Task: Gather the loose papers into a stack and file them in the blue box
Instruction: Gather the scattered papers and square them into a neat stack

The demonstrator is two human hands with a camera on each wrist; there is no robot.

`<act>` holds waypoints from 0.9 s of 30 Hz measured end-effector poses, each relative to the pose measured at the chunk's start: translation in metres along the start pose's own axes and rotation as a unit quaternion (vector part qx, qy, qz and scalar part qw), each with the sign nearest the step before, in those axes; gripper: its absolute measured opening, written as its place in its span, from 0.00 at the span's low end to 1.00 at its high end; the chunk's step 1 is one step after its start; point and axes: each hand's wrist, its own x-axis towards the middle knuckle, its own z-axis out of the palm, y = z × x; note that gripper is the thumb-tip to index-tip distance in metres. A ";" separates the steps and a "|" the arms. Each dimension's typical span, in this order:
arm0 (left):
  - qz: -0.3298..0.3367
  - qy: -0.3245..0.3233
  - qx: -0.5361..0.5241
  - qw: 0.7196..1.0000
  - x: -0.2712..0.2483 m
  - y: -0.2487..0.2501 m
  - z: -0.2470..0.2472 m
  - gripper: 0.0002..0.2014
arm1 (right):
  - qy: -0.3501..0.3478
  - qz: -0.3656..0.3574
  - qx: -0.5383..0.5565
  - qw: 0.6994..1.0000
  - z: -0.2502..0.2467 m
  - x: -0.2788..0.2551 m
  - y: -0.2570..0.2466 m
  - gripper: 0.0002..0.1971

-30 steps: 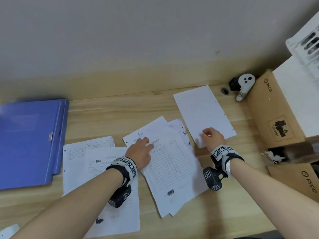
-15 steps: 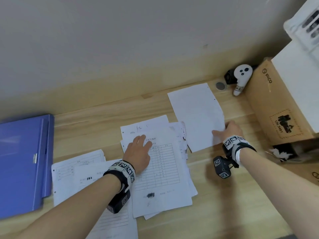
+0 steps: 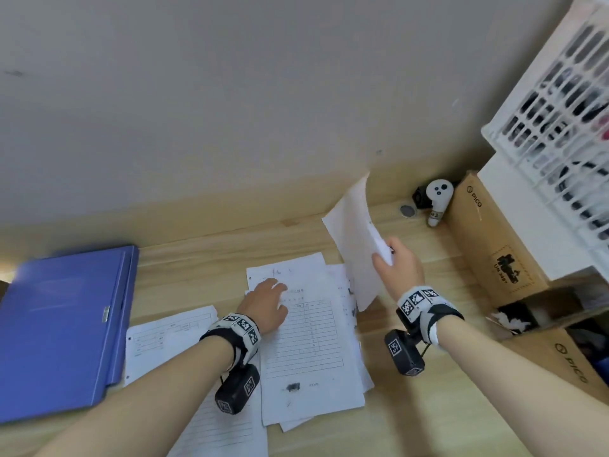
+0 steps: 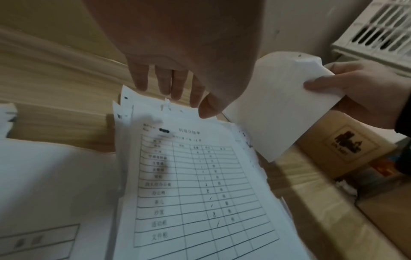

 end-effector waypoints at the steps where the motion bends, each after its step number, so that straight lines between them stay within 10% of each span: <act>1: 0.003 0.016 -0.007 1.000 -0.007 -0.002 -0.005 0.27 | -0.016 -0.028 -0.013 0.999 0.001 -0.006 -0.012 0.05; 13: 0.004 0.223 -0.030 0.974 -0.089 -0.054 -0.013 0.41 | -0.160 -0.156 -0.026 0.974 0.051 -0.097 -0.042 0.09; 21: -0.061 0.144 -0.015 0.988 -0.123 -0.059 0.048 0.20 | -0.291 -0.090 -0.059 0.951 0.079 -0.154 -0.030 0.02; 27: -0.097 0.028 -0.091 0.991 -0.132 -0.075 0.086 0.20 | -0.439 -0.030 -0.042 0.897 0.106 -0.173 -0.010 0.17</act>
